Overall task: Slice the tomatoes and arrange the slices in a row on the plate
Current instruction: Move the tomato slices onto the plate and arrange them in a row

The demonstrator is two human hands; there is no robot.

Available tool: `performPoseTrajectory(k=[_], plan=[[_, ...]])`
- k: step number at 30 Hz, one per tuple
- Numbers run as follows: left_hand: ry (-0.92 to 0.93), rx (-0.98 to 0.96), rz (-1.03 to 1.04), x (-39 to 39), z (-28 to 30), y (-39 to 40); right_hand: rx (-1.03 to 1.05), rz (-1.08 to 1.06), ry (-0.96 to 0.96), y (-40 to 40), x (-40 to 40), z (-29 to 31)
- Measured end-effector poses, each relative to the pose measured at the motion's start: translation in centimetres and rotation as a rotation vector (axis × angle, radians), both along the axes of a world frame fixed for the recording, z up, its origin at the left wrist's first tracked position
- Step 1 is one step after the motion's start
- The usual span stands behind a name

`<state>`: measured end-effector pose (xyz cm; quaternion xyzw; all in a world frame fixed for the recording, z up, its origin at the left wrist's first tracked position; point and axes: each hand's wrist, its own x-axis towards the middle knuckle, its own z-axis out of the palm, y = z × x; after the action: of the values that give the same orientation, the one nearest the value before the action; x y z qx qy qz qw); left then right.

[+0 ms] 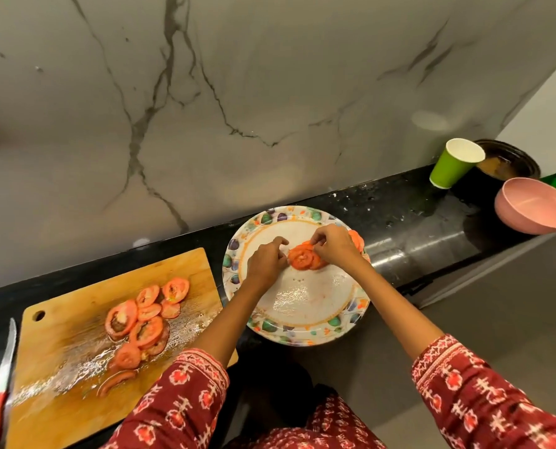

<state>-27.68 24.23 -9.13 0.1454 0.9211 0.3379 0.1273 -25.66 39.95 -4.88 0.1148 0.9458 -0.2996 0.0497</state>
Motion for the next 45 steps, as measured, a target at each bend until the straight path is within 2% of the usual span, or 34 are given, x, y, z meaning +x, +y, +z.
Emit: performPoseTrajectory(k=[14,25,30,35,41,45], plan=[[0.084,-0.077,-0.01,0.1,-0.3,0.2,0.029,-0.176,0.033,-0.6,0.3,-1.7],[0.103,-0.059,-0.008,0.6,-0.4,-0.9,-0.009,-0.187,0.2,-0.9,1.2,-0.5],[0.152,-0.023,0.115,1.9,-0.3,-4.4,-0.048,-0.098,0.185,-3.3,1.8,-0.8],[0.287,0.052,0.238,5.0,-0.6,-9.5,-0.098,0.054,0.24,-7.5,2.8,-1.5],[0.378,0.053,0.439,7.8,0.1,-16.5,-0.089,0.213,0.234,-13.1,2.7,-0.7],[0.378,0.057,0.533,9.4,0.2,-20.1,-0.101,0.264,0.224,-16.3,3.1,-1.1]])
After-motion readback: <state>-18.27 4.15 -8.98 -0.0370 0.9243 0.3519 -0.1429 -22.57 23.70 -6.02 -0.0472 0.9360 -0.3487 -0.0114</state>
